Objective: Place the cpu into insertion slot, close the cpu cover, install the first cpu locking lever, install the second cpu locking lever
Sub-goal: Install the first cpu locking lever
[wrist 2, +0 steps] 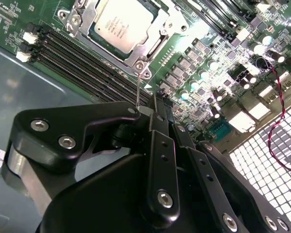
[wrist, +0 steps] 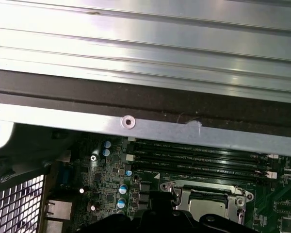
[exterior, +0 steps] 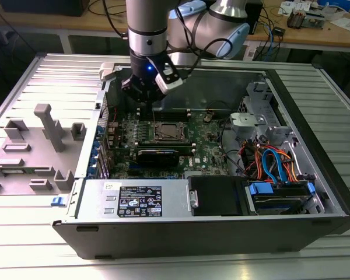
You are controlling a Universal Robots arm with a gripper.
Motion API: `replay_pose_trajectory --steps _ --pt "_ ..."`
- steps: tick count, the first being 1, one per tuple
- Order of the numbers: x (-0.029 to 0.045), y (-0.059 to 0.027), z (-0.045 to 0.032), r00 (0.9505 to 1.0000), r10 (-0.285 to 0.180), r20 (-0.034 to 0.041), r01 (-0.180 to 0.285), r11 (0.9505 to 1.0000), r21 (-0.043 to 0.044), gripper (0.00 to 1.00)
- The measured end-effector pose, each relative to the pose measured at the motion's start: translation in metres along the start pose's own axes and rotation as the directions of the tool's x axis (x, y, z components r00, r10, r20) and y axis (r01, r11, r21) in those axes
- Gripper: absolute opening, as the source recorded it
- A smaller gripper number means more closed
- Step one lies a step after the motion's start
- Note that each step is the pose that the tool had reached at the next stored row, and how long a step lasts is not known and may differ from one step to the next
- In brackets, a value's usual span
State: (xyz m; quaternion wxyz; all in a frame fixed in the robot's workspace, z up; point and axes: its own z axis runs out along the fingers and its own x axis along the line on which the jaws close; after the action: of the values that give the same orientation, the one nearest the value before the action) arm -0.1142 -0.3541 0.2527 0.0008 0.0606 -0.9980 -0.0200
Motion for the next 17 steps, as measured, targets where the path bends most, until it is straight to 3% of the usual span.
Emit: replay_pose_trajectory --steps 12,17 --pt "-0.0129 -0.0011 0.0006 1.0000 0.000 0.0000 0.000 1.0000 0.0029 0.11" --pt "-0.0144 -0.0013 0.0010 1.0000 0.000 -0.0002 0.000 1.0000 0.0048 0.11"
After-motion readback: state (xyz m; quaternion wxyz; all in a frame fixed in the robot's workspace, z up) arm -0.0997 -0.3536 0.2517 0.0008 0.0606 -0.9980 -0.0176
